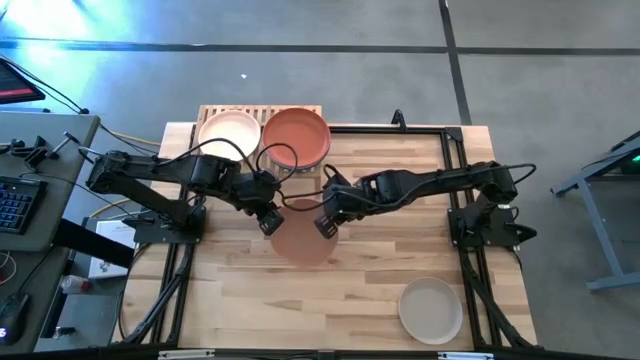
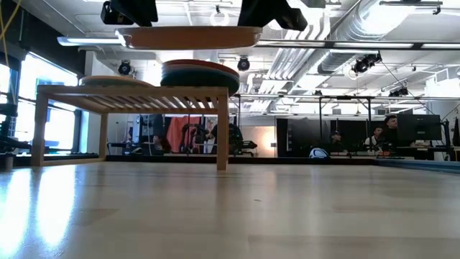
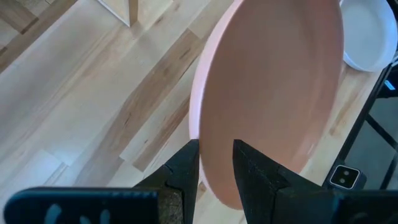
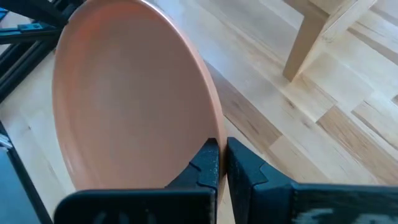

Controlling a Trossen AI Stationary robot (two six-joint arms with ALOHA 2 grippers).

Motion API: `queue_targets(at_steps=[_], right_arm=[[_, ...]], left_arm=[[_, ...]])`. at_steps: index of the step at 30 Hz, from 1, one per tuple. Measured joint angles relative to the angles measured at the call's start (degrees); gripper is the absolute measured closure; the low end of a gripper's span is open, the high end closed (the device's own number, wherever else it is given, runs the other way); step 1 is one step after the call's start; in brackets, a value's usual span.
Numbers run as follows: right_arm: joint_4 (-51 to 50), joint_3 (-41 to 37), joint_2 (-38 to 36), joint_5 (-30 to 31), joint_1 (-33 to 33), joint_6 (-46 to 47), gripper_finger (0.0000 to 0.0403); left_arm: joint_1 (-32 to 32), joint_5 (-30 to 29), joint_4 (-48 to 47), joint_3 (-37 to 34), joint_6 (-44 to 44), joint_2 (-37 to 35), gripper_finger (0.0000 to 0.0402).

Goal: Place and stack plates onto a shelf
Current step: Stack the brown plate on top of the light orange plate on the shelf

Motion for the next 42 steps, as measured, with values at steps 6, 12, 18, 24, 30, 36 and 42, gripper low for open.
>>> queue_targets(at_steps=[6,12,18,24,30,36,42], right_arm=[[0.09,0.00,-0.39,-0.30,0.05,-0.36,0.0403],[0.50,0.02,-0.94,-0.91,0.17,-0.10,0.0403],[1.89,0.02,-0.94,-1.15,0.35,-0.63,0.0403],[2.58,0.02,-0.94,-1.32,0.35,-0.66,0.0403],[2.60,0.02,-0.94,-1.51,0.34,-0.64,0.0403],[2.84,0.02,-0.94,-4.84,-0.10,-0.60,0.0403],[2.84,0.02,-0.94,-4.50,-0.37,-2.19,0.0387]], left_arm=[[0.02,-1.45,-0.04,0.00,0.01,0.00,0.0316],[0.02,-1.67,-0.09,0.00,0.02,0.00,0.0316],[0.43,-1.68,-0.22,0.00,0.96,0.00,0.0316],[0.59,-1.66,-0.61,0.00,1.12,0.00,0.0325],[0.57,-1.31,-0.63,0.02,2.50,0.00,0.0380],[0.57,-1.47,-0.83,0.02,3.43,0.02,0.0393],[0.61,-1.70,-1.36,0.02,3.45,0.02,0.0398]])
